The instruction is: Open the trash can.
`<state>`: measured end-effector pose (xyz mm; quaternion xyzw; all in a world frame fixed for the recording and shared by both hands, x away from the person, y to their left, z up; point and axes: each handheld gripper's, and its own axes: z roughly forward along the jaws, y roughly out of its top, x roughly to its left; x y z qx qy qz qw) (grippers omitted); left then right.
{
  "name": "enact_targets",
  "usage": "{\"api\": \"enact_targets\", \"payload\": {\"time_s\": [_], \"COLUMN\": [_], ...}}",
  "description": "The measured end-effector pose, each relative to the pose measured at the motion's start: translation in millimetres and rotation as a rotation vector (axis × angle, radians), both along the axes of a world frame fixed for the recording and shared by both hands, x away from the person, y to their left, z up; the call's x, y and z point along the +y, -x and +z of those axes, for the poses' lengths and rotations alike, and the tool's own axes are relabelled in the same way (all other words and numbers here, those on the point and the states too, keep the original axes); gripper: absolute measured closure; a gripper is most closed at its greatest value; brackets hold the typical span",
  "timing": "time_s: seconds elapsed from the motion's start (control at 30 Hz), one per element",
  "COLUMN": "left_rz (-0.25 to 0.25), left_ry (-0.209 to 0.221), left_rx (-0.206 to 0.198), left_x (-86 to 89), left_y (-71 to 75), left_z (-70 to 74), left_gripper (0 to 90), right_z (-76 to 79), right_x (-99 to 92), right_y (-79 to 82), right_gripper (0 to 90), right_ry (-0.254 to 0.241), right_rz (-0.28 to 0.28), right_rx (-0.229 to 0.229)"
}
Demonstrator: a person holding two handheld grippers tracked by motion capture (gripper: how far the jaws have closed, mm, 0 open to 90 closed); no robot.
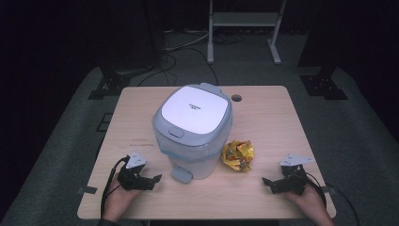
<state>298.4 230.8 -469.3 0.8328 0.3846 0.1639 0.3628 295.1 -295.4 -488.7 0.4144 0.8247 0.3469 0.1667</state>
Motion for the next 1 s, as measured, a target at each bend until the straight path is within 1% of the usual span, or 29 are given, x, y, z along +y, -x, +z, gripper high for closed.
{"api": "enact_targets", "payload": {"time_s": [0.03, 0.07, 0.1, 0.13, 0.2, 0.27, 0.33, 0.4, 0.53, 0.57, 0.63, 0.73, 0.8, 0.83, 1.0], "left_rz": [0.000, -0.001, 0.000, 0.000, 0.005, 0.002, -0.003, -0.010, -0.009, -0.012, -0.017, -0.021, -0.024, -0.032, -0.043], "left_ry": [0.003, 0.008, 0.007, 0.007, 0.025, 0.028, 0.033, 0.036, 0.047, 0.052, 0.063, 0.092, 0.096, 0.106, 0.113], "left_rx": [-0.008, -0.014, -0.021, -0.021, -0.020, -0.018, -0.017, -0.020, -0.027, -0.037, -0.040, -0.047, -0.047, -0.051, -0.056], "left_x": [0.2, 0.3, 0.8, 0.8, 0.9, 0.9, 0.3, 0.5, 1.0, 1.6, 2.4, 2.9, 3.1, 2.8, 1.6], "left_y": [1.2, 2.2, 3.4, 3.4, 5.1, 5.6, 7.4, 9.1, 11.3, 13.1, 14.2, 16.7, 17.2, 19.2, 22.4], "left_z": [1.4, 2.8, 5.1, 5.1, 7.7, 8.4, 10.5, 12.3, 15.7, 18.7, 21.5, 25.8, 26.9, 29.7, 34.9], "left_gripper": [15.9, 20.1, 20.9, 21.4, 22.5, 24.9, 25.2, 29.4, 37.5, 40.7, 44.3, 49.2, 51.9, 53.9, 61.6], "right_z": [0.0, 0.0, 0.0, 0.0, 0.0, 0.0, 0.0, 0.0, 0.0, 0.0, 0.0, 0.0, 0.0, 0.0, 0.0], "right_x": [0.0, 0.0, 0.0, 0.0, 0.0, 0.0, 0.0, 0.0, 0.0, 0.0, 0.0, 0.0, 0.0, 0.0, 0.0], "right_y": [0.0, 0.0, 0.0, 0.0, 0.0, 0.0, 0.0, 0.0, 0.0, 0.0, 0.0, 0.0, 0.0, 0.0, 0.0], "right_gripper": [0.0, 0.0, 0.0, 0.0, 0.0, 0.0, 0.0, 0.0, 0.0, 0.0, 0.0, 0.0, 0.0, 0.0, 0.0], "right_ry": [0.000, 0.000, 0.000, 0.000, 0.000, 0.000, 0.000, 0.000, 0.000, 0.000, 0.000, 0.000, 0.000, 0.000, 0.000], "right_rz": [0.000, 0.000, 0.000, 0.000, 0.000, 0.000, 0.000, 0.000, 0.000, 0.000, 0.000, 0.000, 0.000, 0.000, 0.000], "right_rx": [0.000, 0.000, 0.000, 0.000, 0.000, 0.000, 0.000, 0.000, 0.000, 0.000, 0.000, 0.000, 0.000, 0.000, 0.000]}}
